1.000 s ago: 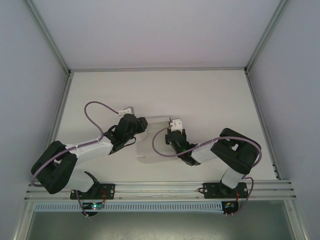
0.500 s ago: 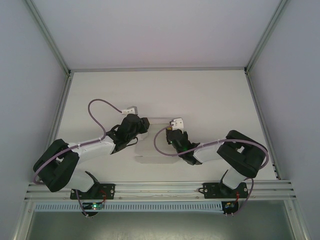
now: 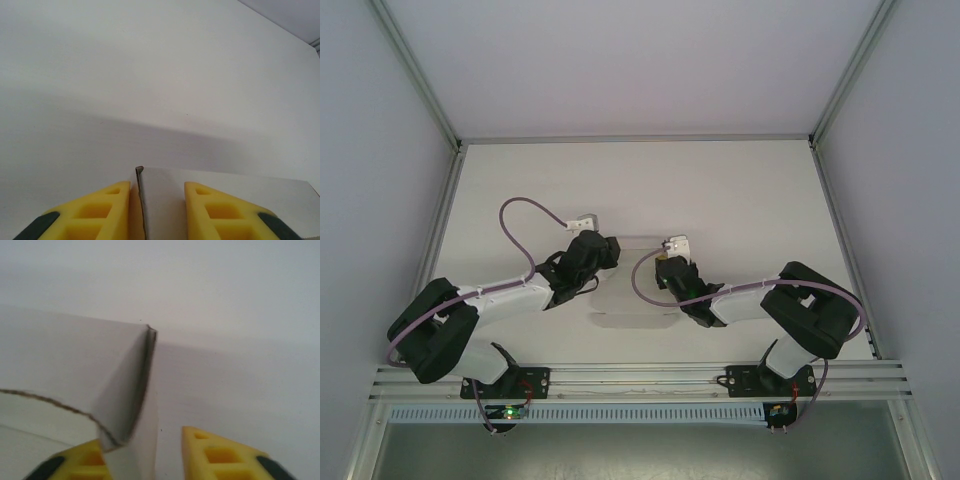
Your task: Assemble paper box
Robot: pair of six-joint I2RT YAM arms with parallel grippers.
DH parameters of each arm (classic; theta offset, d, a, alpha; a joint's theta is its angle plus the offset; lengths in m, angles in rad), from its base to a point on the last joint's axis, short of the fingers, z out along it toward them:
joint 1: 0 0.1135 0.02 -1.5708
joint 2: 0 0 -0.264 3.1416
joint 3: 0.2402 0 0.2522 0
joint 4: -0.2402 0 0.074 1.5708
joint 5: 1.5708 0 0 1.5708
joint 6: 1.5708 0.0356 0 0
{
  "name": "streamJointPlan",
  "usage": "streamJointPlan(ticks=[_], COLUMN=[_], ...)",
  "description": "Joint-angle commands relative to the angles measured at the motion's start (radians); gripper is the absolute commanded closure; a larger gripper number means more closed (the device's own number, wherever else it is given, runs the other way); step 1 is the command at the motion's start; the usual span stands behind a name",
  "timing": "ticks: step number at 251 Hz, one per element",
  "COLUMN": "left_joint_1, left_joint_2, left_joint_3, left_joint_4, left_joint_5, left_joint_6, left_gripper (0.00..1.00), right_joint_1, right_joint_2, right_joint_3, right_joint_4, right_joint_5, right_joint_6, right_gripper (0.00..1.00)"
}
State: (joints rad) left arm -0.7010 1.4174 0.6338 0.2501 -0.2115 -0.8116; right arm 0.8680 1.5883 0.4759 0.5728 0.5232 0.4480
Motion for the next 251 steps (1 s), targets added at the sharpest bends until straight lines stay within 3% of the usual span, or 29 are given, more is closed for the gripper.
streamJointPlan(ticks=[1, 37, 55, 77, 99, 126, 147, 178, 192, 251], left_joint_1=[-0.021, -0.035, -0.037, -0.039, -0.041, -0.041, -0.041, -0.041, -0.040, -0.041], left_joint_2=[0.044, 0.047, 0.042, 0.030, 0.016, -0.002, -0.024, -0.084, -0.125, -0.316], left_joint_3=[-0.057, -0.060, -0.060, -0.057, -0.051, -0.034, -0.020, 0.019, 0.028, -0.045], left_joint_4=[-0.212, -0.203, -0.203, -0.205, -0.214, -0.228, -0.229, -0.264, -0.282, -0.313], left_joint_5=[-0.002, 0.002, 0.003, 0.007, 0.008, 0.015, 0.032, 0.035, 0.034, 0.012], left_joint_6=[0.058, 0.072, 0.072, 0.074, 0.077, 0.082, 0.085, 0.102, 0.111, 0.125], left_gripper=[0.71, 0.71, 0.71, 0.71, 0.69, 0.67, 0.59, 0.55, 0.44, 0.33], right_joint_1=[-0.005, -0.003, 0.004, 0.025, 0.040, 0.037, 0.037, 0.040, 0.043, 0.053], right_joint_2=[0.023, 0.090, 0.134, 0.172, 0.180, 0.163, 0.149, 0.128, 0.124, 0.125], right_joint_3=[-0.010, 0.035, 0.051, 0.079, 0.113, 0.102, 0.097, 0.097, 0.097, 0.105], right_joint_4=[-0.042, -0.075, -0.072, -0.117, -0.228, -0.230, -0.219, -0.218, -0.220, -0.238], right_joint_5=[0.051, 0.088, 0.131, 0.250, 0.359, 0.356, 0.310, 0.245, 0.235, 0.226], right_joint_6=[0.031, 0.020, 0.037, 0.066, 0.137, 0.148, 0.131, 0.131, 0.136, 0.144], right_gripper=[0.81, 0.86, 0.93, 1.00, 1.00, 1.00, 1.00, 1.00, 1.00, 1.00])
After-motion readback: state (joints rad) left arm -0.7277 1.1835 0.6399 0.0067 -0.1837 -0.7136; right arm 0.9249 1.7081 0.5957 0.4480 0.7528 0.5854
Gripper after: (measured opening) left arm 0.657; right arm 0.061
